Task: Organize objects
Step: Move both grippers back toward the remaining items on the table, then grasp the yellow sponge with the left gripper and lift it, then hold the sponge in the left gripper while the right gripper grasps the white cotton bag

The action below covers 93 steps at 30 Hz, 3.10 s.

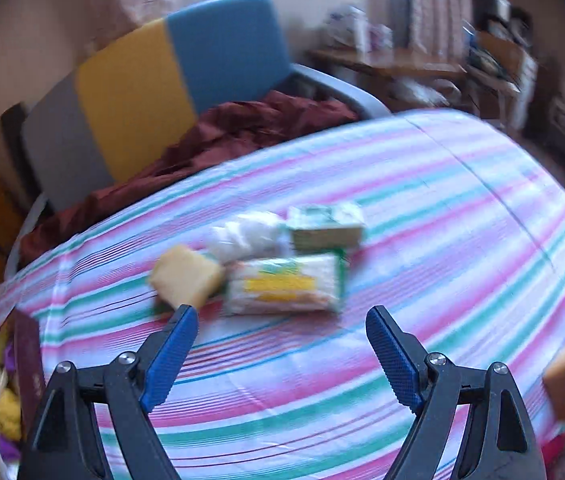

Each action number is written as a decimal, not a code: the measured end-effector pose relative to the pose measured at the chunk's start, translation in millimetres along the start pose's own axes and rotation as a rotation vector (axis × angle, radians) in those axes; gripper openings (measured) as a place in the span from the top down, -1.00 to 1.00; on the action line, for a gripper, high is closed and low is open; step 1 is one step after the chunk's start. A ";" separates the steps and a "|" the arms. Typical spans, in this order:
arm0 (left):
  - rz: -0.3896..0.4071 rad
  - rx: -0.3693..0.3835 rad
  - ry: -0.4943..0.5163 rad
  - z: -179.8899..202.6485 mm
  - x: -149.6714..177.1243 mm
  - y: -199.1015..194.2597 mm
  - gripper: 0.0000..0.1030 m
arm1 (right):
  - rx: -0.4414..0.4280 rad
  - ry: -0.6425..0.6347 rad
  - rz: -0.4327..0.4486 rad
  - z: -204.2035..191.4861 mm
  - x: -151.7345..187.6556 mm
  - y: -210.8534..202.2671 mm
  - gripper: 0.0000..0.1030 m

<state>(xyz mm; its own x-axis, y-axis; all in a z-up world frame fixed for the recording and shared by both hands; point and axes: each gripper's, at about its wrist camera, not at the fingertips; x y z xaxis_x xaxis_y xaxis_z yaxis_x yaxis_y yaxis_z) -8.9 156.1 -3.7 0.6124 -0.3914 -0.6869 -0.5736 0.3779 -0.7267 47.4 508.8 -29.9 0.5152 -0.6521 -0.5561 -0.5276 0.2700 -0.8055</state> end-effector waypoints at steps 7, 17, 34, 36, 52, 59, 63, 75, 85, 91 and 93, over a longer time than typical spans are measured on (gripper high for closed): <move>-0.036 0.034 0.051 32.8 -15.6 24.1 -0.27 | -0.031 0.115 -0.008 21.0 -6.5 0.0 -0.68; -0.090 0.125 0.108 78.4 -37.5 59.9 -0.27 | -0.037 0.324 -0.016 59.9 -1.0 -0.8 -0.68; -0.328 0.321 -0.124 121.9 -94.9 159.7 -0.28 | -0.165 0.444 -0.027 72.9 0.6 -4.7 -0.75; -0.359 0.352 -0.176 126.2 -104.8 175.1 -0.28 | -0.178 0.443 -0.032 71.8 0.5 -3.9 -0.76; -0.435 0.296 -0.490 163.3 -175.0 282.7 -0.50 | -0.292 0.464 -0.074 69.5 1.4 5.6 -0.79; -0.406 0.197 -0.409 184.3 -172.7 297.2 -0.46 | -0.312 0.481 -0.088 72.3 3.0 8.8 -0.80; -0.369 0.234 -0.240 189.3 -161.0 283.6 -0.22 | -0.313 0.485 -0.090 73.3 3.2 9.3 -0.80; -0.287 0.281 0.111 166.4 -84.6 190.1 0.02 | -0.258 0.463 -0.081 73.5 0.6 11.9 -0.80; -0.211 0.309 0.154 134.1 -16.6 121.6 0.03 | -0.186 0.266 -0.122 40.9 -3.2 24.2 -0.79; -0.152 0.338 0.112 126.1 -8.3 124.9 0.02 | -0.104 0.136 -0.140 21.0 0.3 32.1 -0.77; -0.138 0.348 0.102 124.7 -6.2 128.3 0.02 | -0.079 0.116 -0.149 18.1 1.2 36.1 -0.77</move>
<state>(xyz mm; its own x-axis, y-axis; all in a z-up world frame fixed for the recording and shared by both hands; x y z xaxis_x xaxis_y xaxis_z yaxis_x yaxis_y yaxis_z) -18.5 311.6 -91.8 0.6040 -0.5331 -0.5925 -0.2596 0.5713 -0.7786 41.2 530.6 -63.3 0.5126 -0.7593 -0.4008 -0.5051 0.1107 -0.8559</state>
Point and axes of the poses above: each gripper's, at about its wrist camera, not at the fingertips, and y roughly the way its jaws point, z to its right, x to its underside, and after that the axes turned 2 degrees about -y, right-handed
